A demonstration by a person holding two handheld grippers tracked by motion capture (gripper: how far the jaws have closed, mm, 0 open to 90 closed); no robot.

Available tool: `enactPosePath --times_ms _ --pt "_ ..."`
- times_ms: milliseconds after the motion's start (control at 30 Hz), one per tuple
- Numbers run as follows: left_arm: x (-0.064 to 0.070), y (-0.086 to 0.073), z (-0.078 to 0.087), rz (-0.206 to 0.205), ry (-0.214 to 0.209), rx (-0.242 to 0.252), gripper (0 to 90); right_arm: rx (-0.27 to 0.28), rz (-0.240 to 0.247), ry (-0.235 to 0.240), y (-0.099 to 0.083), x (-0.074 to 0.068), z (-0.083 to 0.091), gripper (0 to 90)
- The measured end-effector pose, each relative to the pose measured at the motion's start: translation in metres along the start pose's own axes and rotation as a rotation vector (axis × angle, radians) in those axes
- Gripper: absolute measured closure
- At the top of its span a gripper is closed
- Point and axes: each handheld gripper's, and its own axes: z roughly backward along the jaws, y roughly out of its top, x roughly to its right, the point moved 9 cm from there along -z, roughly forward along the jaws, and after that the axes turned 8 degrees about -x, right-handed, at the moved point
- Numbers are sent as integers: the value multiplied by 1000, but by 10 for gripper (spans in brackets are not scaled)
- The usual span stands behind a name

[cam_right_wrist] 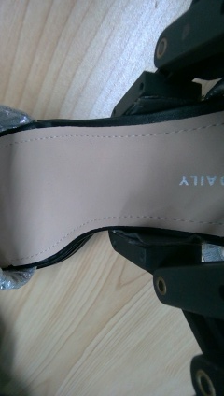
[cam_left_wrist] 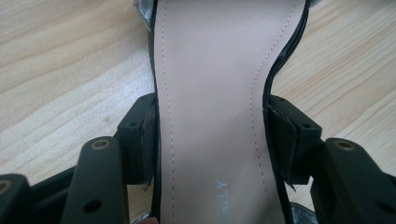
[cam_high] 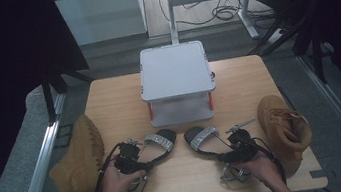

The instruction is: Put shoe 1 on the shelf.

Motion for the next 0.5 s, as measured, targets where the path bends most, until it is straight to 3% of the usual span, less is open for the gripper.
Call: enactPosePath --times_ms 133,300,367,500 --pt "-1 6 6 34 -41 46 407 30 -24 43 5 -1 7 430" --pt "-3 11 8 61 -66 71 408 61 -58 63 14 -2 11 430" --pt "-6 16 12 82 -58 104 408 101 -78 69 24 -1 13 430" --pt "-9 25 19 84 -30 133 409 124 -110 88 36 -2 15 431"
